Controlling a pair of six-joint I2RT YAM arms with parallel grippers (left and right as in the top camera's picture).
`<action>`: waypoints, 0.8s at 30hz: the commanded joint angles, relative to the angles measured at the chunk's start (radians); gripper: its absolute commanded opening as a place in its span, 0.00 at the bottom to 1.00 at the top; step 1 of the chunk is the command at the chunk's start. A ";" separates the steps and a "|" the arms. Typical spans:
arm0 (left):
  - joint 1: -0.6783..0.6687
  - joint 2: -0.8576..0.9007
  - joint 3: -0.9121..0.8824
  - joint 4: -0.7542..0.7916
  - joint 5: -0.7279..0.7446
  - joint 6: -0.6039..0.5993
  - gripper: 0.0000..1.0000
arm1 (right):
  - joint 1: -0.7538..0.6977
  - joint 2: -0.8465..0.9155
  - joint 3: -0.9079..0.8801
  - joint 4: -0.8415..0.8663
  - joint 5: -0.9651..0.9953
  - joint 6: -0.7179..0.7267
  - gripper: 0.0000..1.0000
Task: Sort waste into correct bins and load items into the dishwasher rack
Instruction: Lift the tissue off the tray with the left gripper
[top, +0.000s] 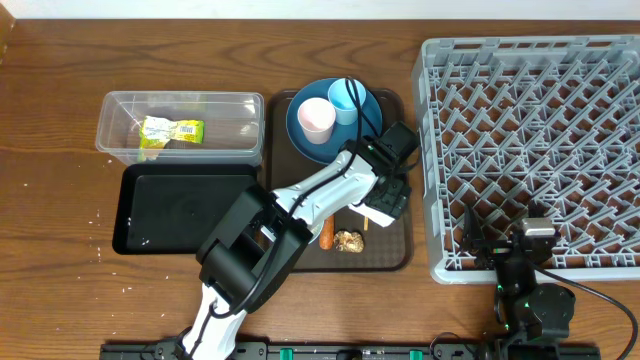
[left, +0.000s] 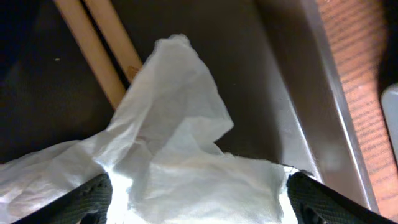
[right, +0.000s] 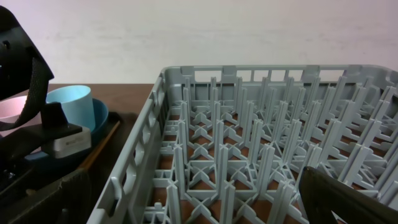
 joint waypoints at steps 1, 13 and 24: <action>0.002 0.039 -0.013 0.000 0.001 -0.001 0.87 | 0.000 -0.003 -0.001 -0.004 -0.003 -0.016 0.99; 0.002 0.039 -0.013 -0.002 0.001 -0.001 0.65 | 0.000 -0.003 -0.001 -0.004 -0.003 -0.016 0.99; 0.002 0.036 -0.013 -0.001 0.002 -0.001 0.52 | 0.000 -0.003 -0.001 -0.004 -0.003 -0.016 0.99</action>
